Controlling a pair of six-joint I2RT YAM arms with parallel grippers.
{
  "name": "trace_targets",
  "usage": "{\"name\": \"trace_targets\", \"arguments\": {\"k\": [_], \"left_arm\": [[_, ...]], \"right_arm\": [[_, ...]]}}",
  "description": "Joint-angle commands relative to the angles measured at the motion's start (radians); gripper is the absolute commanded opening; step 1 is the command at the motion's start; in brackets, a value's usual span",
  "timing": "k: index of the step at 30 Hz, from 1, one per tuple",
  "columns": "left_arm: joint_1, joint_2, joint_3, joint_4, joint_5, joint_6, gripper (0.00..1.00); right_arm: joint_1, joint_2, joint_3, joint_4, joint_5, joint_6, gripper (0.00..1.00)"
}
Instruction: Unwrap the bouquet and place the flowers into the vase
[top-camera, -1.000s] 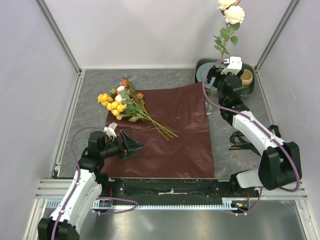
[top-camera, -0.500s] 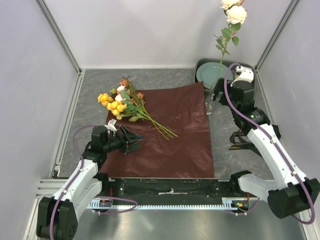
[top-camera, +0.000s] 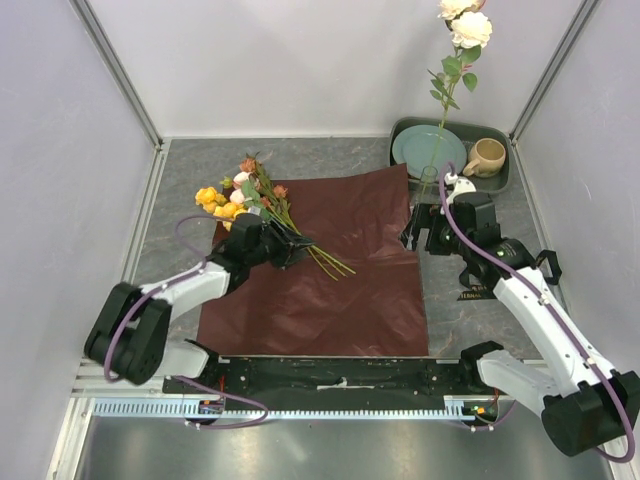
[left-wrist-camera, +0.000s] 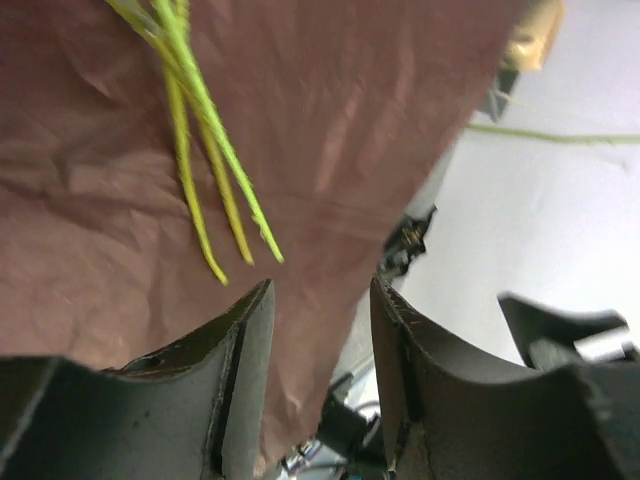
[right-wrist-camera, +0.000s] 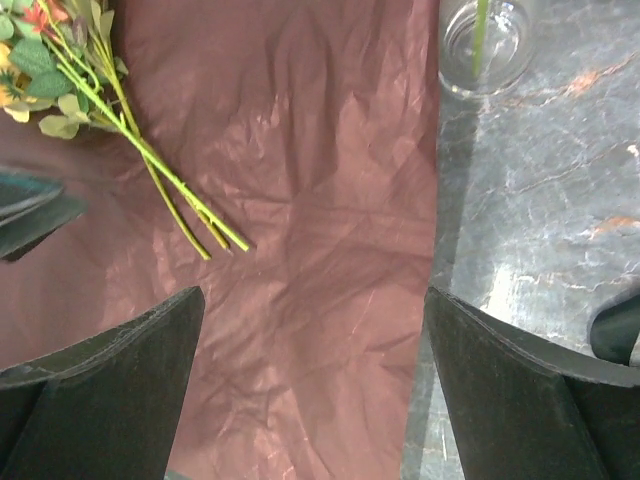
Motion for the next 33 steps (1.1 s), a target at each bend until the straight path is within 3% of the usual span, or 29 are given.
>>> {"name": "trace_targets", "arguments": {"k": [1, 6, 16, 27, 33], "left_arm": [[-0.041, 0.155, 0.070, 0.092, -0.182, -0.063, 0.49], [-0.095, 0.291, 0.150, 0.096, -0.216, -0.106, 0.47], [-0.150, 0.411, 0.232, 0.083, -0.268, -0.157, 0.41], [-0.212, 0.374, 0.205, 0.019, -0.396, -0.183, 0.41], [-0.204, 0.368, 0.183, 0.033, -0.407, -0.169, 0.49]], "right_arm": [[0.004, -0.066, -0.015, -0.040, -0.080, -0.018, 0.98], [0.004, -0.103, -0.016, -0.055, -0.083, -0.057, 0.98], [0.004, -0.152, -0.016, -0.087, -0.090, -0.053, 0.98], [0.004, -0.167, -0.015, -0.104, -0.070, -0.077, 0.98], [0.004, -0.178, -0.012, -0.106, -0.067, -0.077, 0.98]]}}
